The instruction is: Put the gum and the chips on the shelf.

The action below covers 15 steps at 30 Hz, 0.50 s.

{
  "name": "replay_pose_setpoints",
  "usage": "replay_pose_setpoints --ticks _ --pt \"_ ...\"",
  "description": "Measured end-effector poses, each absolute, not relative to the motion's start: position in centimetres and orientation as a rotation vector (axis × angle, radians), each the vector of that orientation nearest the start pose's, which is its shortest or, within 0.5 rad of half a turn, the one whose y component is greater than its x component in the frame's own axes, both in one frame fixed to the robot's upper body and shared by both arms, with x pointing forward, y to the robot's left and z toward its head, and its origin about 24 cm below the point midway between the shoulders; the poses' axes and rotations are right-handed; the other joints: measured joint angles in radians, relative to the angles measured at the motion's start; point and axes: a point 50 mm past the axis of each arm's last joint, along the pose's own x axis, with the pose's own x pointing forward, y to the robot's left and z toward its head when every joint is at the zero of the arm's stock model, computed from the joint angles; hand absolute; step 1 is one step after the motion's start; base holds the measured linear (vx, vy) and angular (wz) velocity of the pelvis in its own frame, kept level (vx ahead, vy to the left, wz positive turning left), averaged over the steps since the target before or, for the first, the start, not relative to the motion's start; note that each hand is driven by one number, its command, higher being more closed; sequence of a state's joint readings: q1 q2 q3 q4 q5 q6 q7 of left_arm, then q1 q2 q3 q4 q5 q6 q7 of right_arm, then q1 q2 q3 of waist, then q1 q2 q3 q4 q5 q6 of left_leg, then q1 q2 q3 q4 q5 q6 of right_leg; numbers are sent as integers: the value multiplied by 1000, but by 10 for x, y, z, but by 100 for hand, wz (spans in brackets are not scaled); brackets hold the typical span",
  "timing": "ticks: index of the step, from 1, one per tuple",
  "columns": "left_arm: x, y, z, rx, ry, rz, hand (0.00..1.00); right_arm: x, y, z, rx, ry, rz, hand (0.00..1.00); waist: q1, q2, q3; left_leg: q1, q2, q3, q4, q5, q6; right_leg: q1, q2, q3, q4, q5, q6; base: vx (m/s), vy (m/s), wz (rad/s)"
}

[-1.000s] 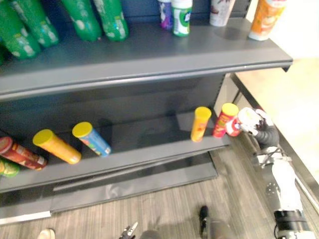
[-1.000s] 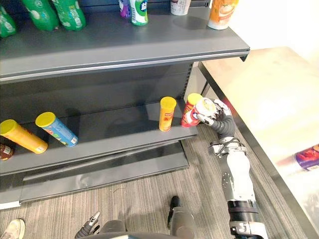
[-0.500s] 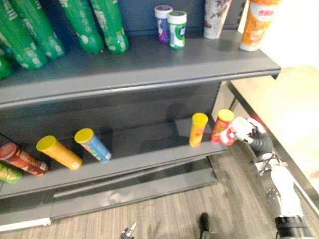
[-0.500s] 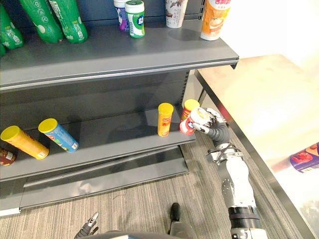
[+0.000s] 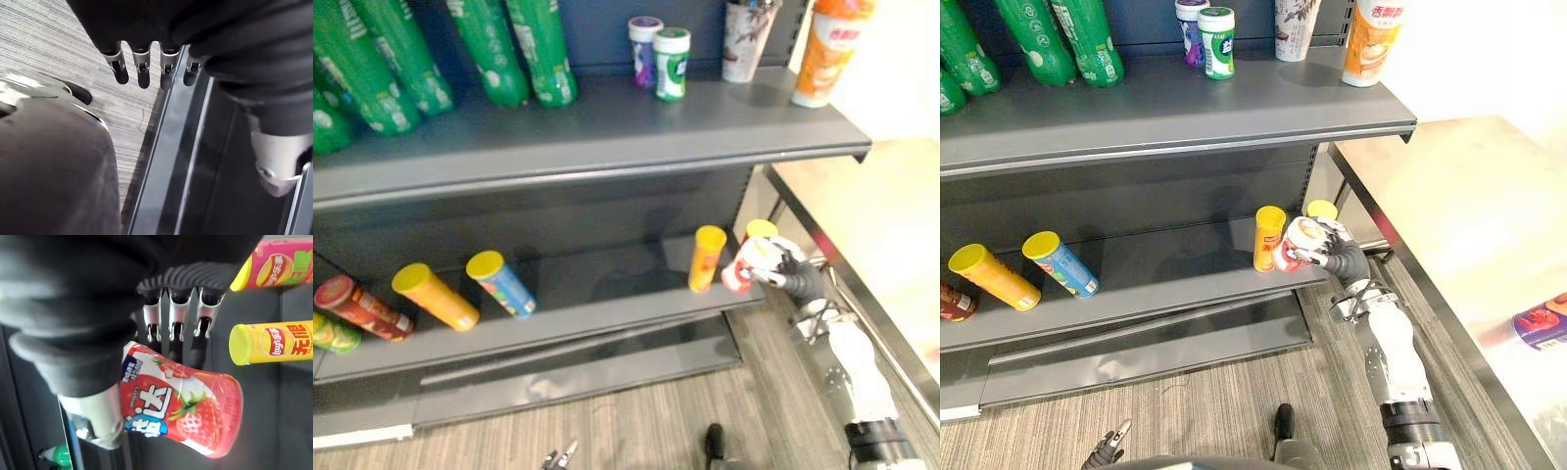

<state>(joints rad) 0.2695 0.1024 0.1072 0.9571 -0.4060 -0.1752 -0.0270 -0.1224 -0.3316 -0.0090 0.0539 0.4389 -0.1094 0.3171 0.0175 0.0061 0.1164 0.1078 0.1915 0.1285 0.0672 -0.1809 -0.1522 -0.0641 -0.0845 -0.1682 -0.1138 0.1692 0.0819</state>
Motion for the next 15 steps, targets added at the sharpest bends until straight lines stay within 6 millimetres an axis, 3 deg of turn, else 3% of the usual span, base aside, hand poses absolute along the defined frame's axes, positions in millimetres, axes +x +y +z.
replay_pose_setpoints --ticks 4,15 --pt "50 215 -156 -265 979 436 0 277 -186 87 69 -189 370 100 12 0 0 2 4 -1 -14 14 -8 0 -1 -17 0 -5 -7 5 -16 9" --pt "49 215 -157 -258 986 447 0 291 -130 91 1 -148 617 100 31 2 -1 0 17 -1 -15 34 -18 16 -2 -72 0 -16 -15 -7 -15 8"
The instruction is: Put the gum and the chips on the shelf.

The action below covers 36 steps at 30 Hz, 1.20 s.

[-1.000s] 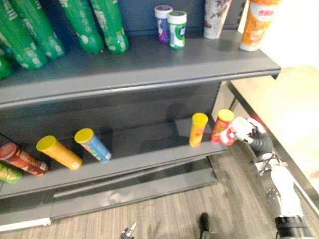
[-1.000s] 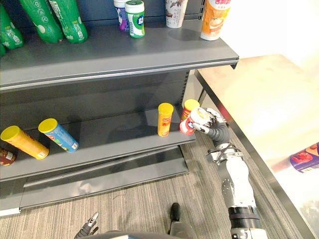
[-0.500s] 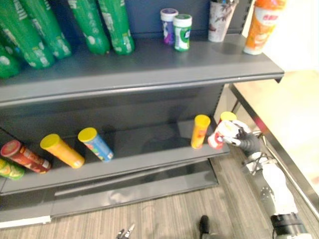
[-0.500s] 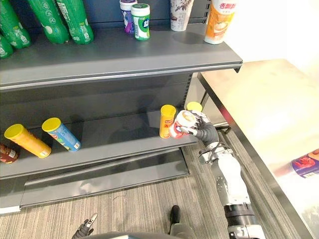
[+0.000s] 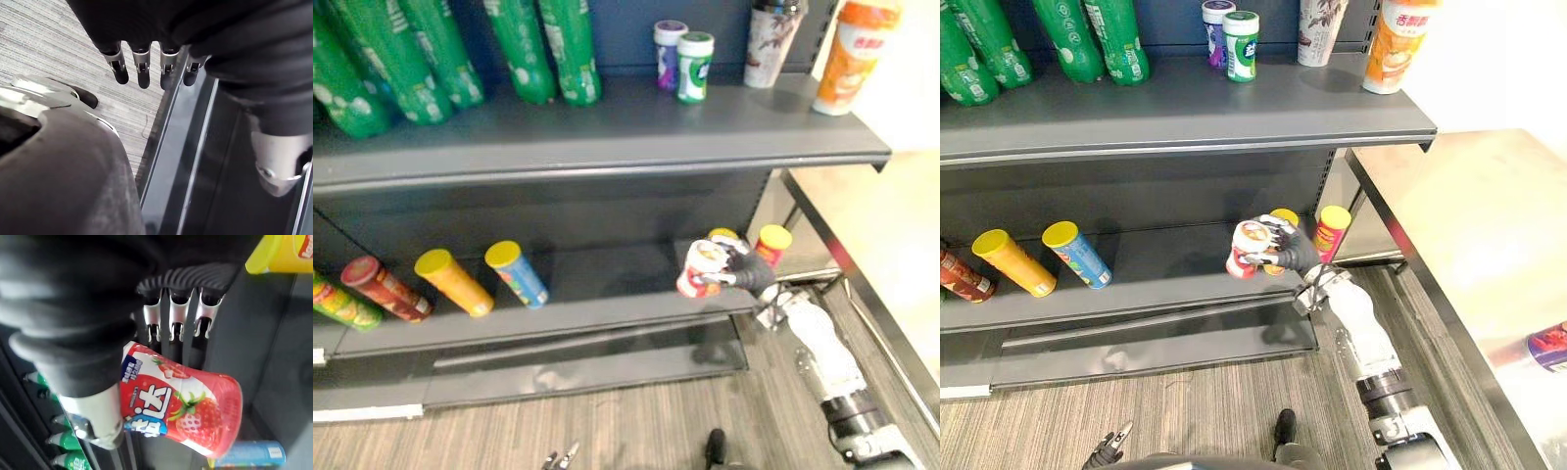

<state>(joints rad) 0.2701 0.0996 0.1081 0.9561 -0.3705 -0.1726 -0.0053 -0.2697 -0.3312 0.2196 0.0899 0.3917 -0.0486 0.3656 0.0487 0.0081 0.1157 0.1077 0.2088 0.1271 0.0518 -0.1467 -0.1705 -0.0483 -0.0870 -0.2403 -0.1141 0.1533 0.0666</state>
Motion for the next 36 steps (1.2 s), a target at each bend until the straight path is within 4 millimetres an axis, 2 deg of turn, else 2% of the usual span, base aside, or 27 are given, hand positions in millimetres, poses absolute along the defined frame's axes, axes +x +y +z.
replay_pose_setpoints --ticks 9,13,14,18,24,28,36 --pt "49 212 -157 -282 981 472 0 283 -72 87 -11 -83 866 100 40 -1 0 -2 1 -3 -14 7 -2 0 -1 -32 0 5 3 5 2 1" --pt "45 212 -158 -282 994 482 0 283 -47 101 -14 -127 944 100 45 -3 -1 -2 -6 -8 -12 9 0 0 -5 -37 0 10 2 21 13 3" --pt "43 213 -159 -283 1003 495 0 282 -37 110 -11 -163 974 100 48 -4 -2 -2 -7 -8 -11 9 0 0 -6 -38 0 10 2 0 0 0" --pt "41 215 -159 -273 1009 526 0 276 -17 136 -12 -259 1034 100 57 -15 -6 -1 -7 -7 -7 9 0 1 -6 -38 0 5 -1 0 0 0" --pt "41 217 -159 -268 1007 533 0 276 2 174 4 -371 1056 100 68 -34 -17 -2 -6 -6 -6 10 -1 2 -10 -65 0 1 -1 0 0 0" --pt "42 217 -159 -267 1006 532 0 273 7 196 -5 -449 1049 100 68 -48 -26 -2 -7 -4 -7 10 -1 2 -12 -70 0 8 -1 0 0 0" --pt "45 217 -159 -263 1004 532 0 279 9 218 -55 -491 1013 100 67 -50 -26 1 -6 1 -9 10 -1 1 -10 -66 0 17 -1 0 0 0"
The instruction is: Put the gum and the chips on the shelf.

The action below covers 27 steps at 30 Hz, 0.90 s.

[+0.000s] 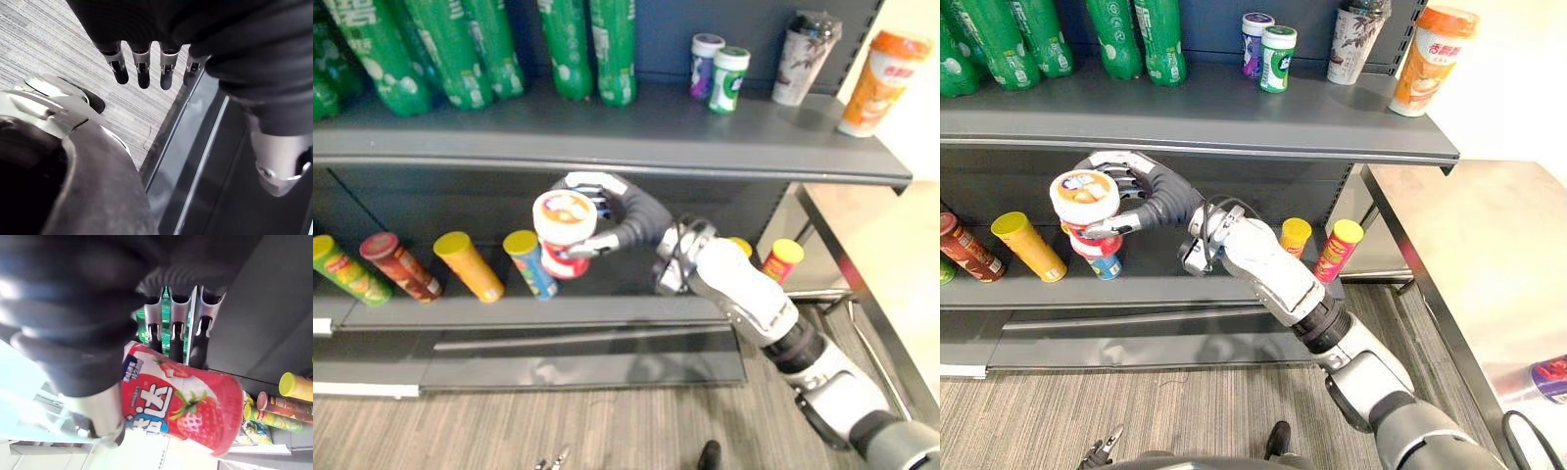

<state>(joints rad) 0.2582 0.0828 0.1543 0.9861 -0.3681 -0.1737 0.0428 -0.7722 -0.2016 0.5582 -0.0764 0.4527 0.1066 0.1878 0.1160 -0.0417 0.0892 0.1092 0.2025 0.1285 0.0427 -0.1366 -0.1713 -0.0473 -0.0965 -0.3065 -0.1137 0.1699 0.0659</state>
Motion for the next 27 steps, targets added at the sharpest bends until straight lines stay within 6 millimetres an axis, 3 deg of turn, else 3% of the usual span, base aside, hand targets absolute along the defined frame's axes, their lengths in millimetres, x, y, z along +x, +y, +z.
replay_pose_setpoints --ticks 8,15,27 --pt "45 217 -159 -261 1005 533 0 292 -4 239 -134 -536 916 100 0 -1 0 1 2 9 -2 0 0 0 4 8 0 0 1 -1 3 -3" --pt "44 217 -159 -259 1006 532 0 322 -39 274 -166 -584 688 100 -1 -2 -1 3 2 15 -5 0 0 -1 5 12 0 1 1 0 0 0" --pt "47 219 -158 -224 1011 503 0 353 -73 281 -195 -518 500 100 0 -3 -2 5 3 19 -5 0 0 -1 6 14 0 1 1 0 0 0"
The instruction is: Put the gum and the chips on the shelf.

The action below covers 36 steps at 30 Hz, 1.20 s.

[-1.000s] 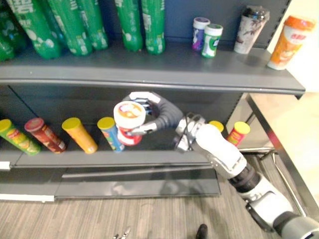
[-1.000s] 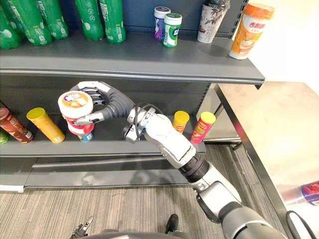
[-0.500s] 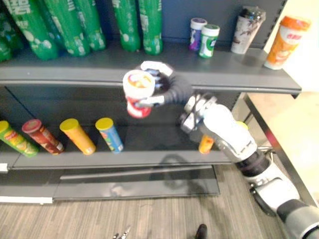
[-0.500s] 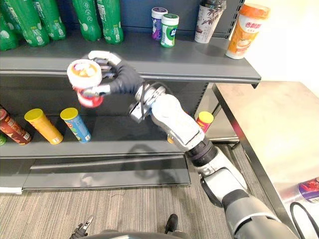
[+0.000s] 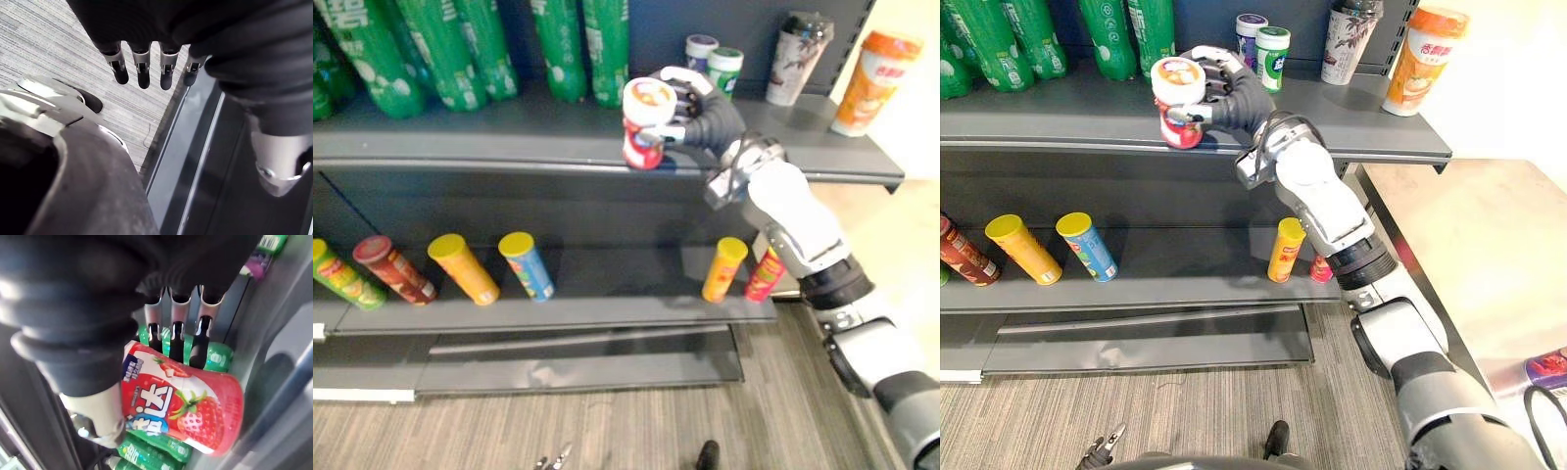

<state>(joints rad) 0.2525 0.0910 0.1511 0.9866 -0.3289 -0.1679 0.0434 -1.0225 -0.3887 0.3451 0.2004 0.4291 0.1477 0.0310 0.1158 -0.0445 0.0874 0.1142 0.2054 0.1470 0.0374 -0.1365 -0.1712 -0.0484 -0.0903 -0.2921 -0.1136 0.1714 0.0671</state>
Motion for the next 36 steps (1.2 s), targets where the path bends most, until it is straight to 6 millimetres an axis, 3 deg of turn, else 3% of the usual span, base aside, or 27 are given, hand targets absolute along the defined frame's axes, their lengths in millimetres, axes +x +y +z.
replay_pose_setpoints --ticks 10,19,26,36 --pt "48 221 -158 -222 1009 497 0 376 -109 276 -223 -425 350 100 2 0 0 -1 0 0 1 0 1 0 0 -1 0 6 -8 0 0 0" --pt "48 222 -157 -222 1006 492 0 383 -141 277 -256 -403 294 100 1 -1 2 -1 0 -1 1 0 1 -1 0 -1 0 6 -8 0 0 0" --pt "49 222 -157 -222 1005 486 0 385 -154 279 -284 -402 284 100 1 -5 6 -1 0 -1 1 0 1 0 0 -1 0 6 -8 0 0 0" --pt "55 223 -156 -215 989 475 0 383 -153 287 -290 -438 295 100 1 -6 32 0 0 -2 1 0 1 1 0 -1 0 6 -8 0 0 0"
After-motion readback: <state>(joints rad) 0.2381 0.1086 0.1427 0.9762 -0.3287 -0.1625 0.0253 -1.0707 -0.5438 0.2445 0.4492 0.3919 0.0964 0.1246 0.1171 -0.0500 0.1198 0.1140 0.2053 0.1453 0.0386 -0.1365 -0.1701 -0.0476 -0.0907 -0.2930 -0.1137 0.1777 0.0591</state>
